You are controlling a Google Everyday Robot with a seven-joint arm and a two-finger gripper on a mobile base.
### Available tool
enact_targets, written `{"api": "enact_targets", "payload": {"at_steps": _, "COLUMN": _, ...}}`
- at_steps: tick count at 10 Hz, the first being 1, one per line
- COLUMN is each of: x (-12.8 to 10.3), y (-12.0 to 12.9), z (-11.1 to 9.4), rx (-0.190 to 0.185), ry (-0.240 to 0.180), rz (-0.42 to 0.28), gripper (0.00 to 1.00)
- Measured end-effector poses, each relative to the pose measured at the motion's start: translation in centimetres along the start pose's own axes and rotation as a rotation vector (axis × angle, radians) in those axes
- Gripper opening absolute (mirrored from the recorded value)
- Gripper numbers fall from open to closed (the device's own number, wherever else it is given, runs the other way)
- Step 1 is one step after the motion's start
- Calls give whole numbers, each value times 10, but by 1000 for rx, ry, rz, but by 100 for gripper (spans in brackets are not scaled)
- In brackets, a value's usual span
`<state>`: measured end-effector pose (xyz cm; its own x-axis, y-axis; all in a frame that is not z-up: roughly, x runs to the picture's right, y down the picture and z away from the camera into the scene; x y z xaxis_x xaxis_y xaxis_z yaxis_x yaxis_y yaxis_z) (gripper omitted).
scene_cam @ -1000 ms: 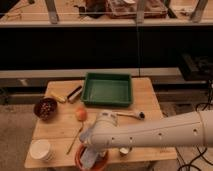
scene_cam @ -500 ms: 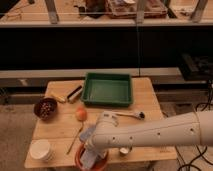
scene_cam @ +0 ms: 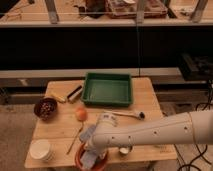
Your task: Place towel in paper cup
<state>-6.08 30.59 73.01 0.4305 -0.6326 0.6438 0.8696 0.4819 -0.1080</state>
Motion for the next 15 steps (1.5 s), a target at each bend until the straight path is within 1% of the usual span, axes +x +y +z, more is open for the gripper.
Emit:
{"api": "enact_targets", "payload": {"at_steps": 1, "x": -1, "y": 0, "z": 2, "rx": -1, "ry": -4, "rz": 0, "gripper": 52}}
{"api": "enact_targets", "payload": {"at_steps": 2, "x": -1, "y": -1, "z": 3, "rx": -2, "ry": -5, "rz": -1, "gripper": 45}}
{"api": "enact_targets", "payload": {"at_steps": 3, "x": -2, "y": -1, "z": 5, "rx": -3, "ry": -6, "rz": -2, "gripper": 35}}
{"api": "enact_targets", "payload": {"at_steps": 5, "x": -3, "y": -2, "z": 6, "rx": -5, "ry": -2, "rz": -4, "gripper": 13}}
{"api": "enact_targets", "payload": {"at_steps": 6, "x": -3, "y": -2, "z": 5, "rx": -2, "ry": 1, "rz": -6, "gripper": 5}}
{"api": "enact_targets", "payload": {"at_steps": 7, "x": -4, "y": -2, "z": 2, "rx": 5, "ry": 6, "rz": -5, "gripper": 0}}
{"api": "enact_targets", "payload": {"at_steps": 9, "x": -6, "y": 0, "z": -13, "rx": 31, "ry": 27, "rz": 4, "gripper": 0}}
{"api": "enact_targets", "payload": {"at_steps": 10, "x": -8, "y": 0, "z": -32, "rx": 58, "ry": 45, "rz": 7, "gripper": 0}}
{"api": "enact_targets", "payload": {"at_steps": 11, "x": -11, "y": -3, "z": -54, "rx": 77, "ry": 64, "rz": 6, "gripper": 0}}
{"api": "enact_targets", "payload": {"at_steps": 12, "x": -12, "y": -6, "z": -71, "rx": 90, "ry": 77, "rz": 4, "gripper": 0}}
{"api": "enact_targets", "payload": {"at_steps": 13, "x": -15, "y": -13, "z": -89, "rx": 104, "ry": 85, "rz": -2, "gripper": 0}}
{"api": "enact_targets", "payload": {"at_steps": 14, "x": -17, "y": -28, "z": -107, "rx": 123, "ry": 93, "rz": -25, "gripper": 0}}
{"api": "enact_targets", "payload": {"at_steps": 15, "x": -22, "y": -41, "z": -113, "rx": 132, "ry": 88, "rz": -44, "gripper": 0}}
